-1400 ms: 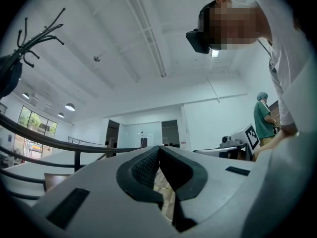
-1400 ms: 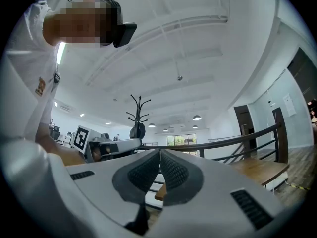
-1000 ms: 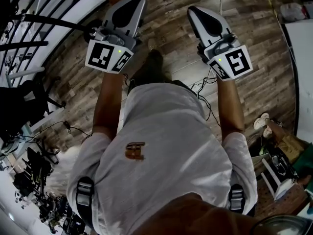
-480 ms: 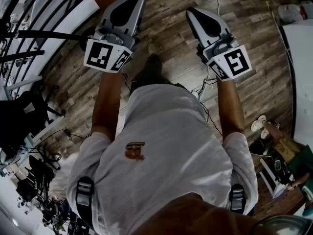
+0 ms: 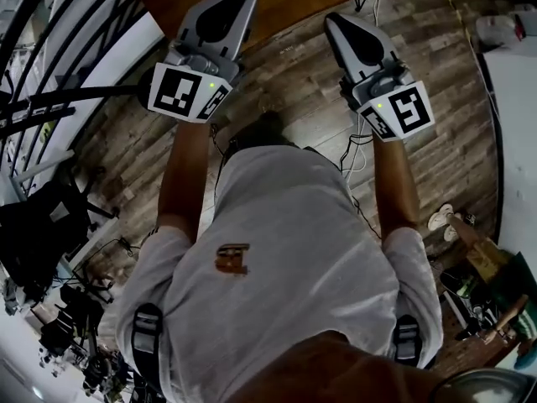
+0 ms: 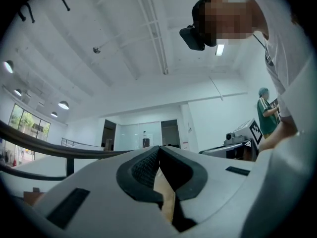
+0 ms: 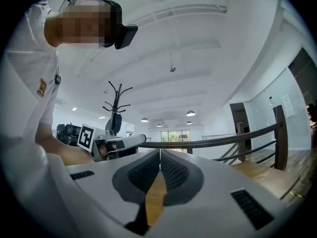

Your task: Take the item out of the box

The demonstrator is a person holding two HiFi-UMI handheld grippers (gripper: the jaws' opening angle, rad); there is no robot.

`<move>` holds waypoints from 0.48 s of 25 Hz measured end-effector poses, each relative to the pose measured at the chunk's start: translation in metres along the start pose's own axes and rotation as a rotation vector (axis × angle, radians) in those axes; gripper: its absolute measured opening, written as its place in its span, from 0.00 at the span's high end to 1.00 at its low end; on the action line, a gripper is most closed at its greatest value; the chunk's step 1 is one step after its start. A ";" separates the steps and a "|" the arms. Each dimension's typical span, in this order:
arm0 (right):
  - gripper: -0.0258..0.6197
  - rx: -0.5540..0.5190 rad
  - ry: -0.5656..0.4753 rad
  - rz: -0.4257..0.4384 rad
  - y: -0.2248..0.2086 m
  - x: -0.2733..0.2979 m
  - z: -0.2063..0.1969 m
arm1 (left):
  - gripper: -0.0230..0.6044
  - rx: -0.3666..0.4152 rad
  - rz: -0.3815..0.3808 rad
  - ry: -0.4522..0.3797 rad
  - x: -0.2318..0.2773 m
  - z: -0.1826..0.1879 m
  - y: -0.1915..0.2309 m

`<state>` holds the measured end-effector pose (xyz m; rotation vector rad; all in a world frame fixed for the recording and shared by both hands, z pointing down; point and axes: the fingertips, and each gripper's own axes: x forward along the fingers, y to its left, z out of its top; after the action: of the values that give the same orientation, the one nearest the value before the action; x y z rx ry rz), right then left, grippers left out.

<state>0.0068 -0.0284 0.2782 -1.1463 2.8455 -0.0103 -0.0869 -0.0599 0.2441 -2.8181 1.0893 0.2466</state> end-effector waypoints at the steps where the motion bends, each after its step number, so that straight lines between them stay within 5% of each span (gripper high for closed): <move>1: 0.91 0.001 0.001 -0.008 -0.010 0.013 -0.001 | 0.93 0.004 -0.007 0.002 0.008 -0.003 0.014; 12: 0.91 0.003 0.054 -0.049 -0.077 0.105 -0.019 | 0.93 0.063 -0.097 0.092 0.087 -0.056 0.112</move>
<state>-0.0163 -0.1571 0.2925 -1.2331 2.8624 -0.0494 -0.0926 -0.2089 0.2774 -2.8407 0.9551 0.0730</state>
